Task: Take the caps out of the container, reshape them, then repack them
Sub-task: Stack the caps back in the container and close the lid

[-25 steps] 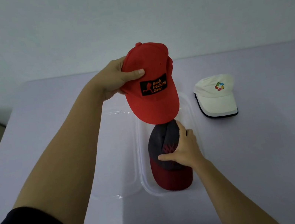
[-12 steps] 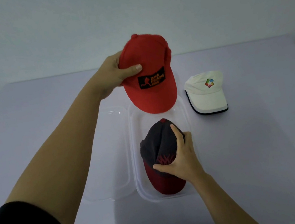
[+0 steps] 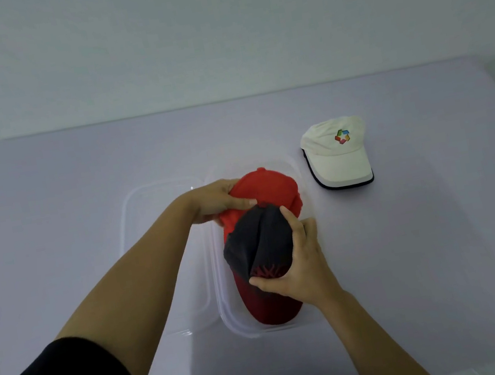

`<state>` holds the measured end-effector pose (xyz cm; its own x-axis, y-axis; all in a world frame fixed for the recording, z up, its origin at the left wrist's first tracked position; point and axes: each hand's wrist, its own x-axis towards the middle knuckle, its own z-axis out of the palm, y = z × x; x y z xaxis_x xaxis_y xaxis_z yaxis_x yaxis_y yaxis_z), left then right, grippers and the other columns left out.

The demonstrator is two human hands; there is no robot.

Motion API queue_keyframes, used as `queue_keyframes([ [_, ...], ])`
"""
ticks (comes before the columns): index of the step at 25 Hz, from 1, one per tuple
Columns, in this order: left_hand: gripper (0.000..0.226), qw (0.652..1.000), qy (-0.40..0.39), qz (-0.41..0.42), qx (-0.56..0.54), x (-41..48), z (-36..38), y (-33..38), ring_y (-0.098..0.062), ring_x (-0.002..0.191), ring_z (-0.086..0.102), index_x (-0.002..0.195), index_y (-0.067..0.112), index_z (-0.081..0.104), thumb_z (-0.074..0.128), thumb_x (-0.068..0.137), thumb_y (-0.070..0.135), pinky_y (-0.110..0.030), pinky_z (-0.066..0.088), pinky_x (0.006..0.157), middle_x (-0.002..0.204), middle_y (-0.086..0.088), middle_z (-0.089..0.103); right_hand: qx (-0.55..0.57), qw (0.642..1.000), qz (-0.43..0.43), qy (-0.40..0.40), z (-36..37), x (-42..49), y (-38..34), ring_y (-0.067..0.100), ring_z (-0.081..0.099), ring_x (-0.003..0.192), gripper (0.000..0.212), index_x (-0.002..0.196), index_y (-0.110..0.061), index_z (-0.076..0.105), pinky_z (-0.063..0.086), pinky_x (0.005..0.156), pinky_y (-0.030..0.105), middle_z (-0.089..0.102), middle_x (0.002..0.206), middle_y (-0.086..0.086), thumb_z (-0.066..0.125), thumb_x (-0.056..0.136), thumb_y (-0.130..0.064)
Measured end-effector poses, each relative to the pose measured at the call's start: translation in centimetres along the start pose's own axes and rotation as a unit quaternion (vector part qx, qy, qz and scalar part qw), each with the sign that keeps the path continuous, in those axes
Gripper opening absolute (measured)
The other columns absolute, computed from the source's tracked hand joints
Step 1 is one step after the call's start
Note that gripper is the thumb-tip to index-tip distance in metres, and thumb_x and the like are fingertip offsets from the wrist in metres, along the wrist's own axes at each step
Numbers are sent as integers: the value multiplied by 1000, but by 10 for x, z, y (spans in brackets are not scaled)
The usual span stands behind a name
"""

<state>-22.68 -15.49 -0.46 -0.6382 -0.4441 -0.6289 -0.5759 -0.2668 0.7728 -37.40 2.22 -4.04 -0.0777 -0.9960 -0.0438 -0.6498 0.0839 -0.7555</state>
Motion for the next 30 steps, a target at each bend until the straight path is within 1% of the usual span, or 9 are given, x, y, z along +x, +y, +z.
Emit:
queue_keyframes([
  [5, 41, 998, -25, -54, -10, 7, 10, -12, -35, 106, 63, 132, 26, 49, 56, 92, 18, -59, 51, 88, 124, -11, 61, 41, 990, 85, -100, -12, 20, 3, 20, 29, 133, 126, 142, -44, 0, 36, 109, 41, 15, 142, -5, 83, 49, -57],
  [10, 61, 989, 52, -104, 87, 8, 15, -2, -32, 119, 51, 144, 31, 24, 51, 91, 47, -53, 49, 93, 135, -3, 44, -38, 988, 115, -91, -2, 26, 10, 26, 31, 131, 129, 143, -43, -6, 38, 107, 45, 18, 139, 2, 78, 49, -66],
  [14, 50, 954, 204, 36, 217, 11, 27, 2, -25, 131, 41, 142, 18, 34, 28, 100, 43, -35, 32, 107, 147, -10, 40, -45, 990, 121, -63, 6, 24, 11, 28, 10, 143, 129, 145, -38, -9, 23, 115, 48, 1, 155, 6, 75, 51, -68],
  [16, 53, 943, 194, 79, 258, 8, 45, -7, -22, 143, 23, 146, 17, 29, 26, 100, 44, -34, 16, 115, 155, -7, 27, -22, 989, 123, -83, 8, 23, 13, 23, 0, 146, 132, 144, -37, -15, 18, 117, 49, -8, 158, 2, 74, 52, -69],
  [19, 61, 931, 177, 48, 315, 7, 59, -30, -23, 147, 7, 150, 18, 13, 26, 99, 47, -37, 9, 118, 159, -6, 12, -34, 985, 125, -116, 7, 25, 15, 20, -8, 146, 135, 144, -31, -21, 14, 118, 48, -15, 158, 1, 71, 54, -71],
  [22, 62, 940, 202, 56, 270, 5, 56, -26, -19, 148, 4, 151, 17, 9, 21, 99, 48, -34, 5, 118, 160, -4, 8, -107, 985, 71, -111, -2, 23, 10, 22, -14, 145, 134, 144, -23, -23, 4, 119, 45, -22, 157, 4, 63, 57, -77],
  [25, 59, 929, 265, 124, 227, 6, 52, 5, -14, 147, 10, 150, 15, 16, 18, 100, 45, -25, 6, 115, 159, -2, 15, -142, 987, 26, -68, -26, 23, 12, 19, -21, 143, 125, 145, -24, -21, -8, 115, 39, -26, 155, 3, 43, 59, -87],
  [27, 56, 923, 288, 156, 203, 15, 50, 32, -12, 146, 15, 150, 14, 19, 19, 101, 42, -20, 7, 113, 158, -1, 19, -114, 991, 55, -32, -46, 29, 24, 19, -22, 143, 115, 146, -25, -18, -8, 115, 40, -27, 155, 2, 32, 63, -88],
  [30, 58, 926, 267, 159, 213, 51, 52, 67, -12, 145, 16, 150, 15, 19, 28, 100, 43, -19, 7, 110, 158, 0, 19, -97, 989, 116, 2, -72, 48, 54, 23, -19, 144, 108, 147, -23, -15, 0, 118, 46, -25, 156, 4, 34, 69, -80],
])
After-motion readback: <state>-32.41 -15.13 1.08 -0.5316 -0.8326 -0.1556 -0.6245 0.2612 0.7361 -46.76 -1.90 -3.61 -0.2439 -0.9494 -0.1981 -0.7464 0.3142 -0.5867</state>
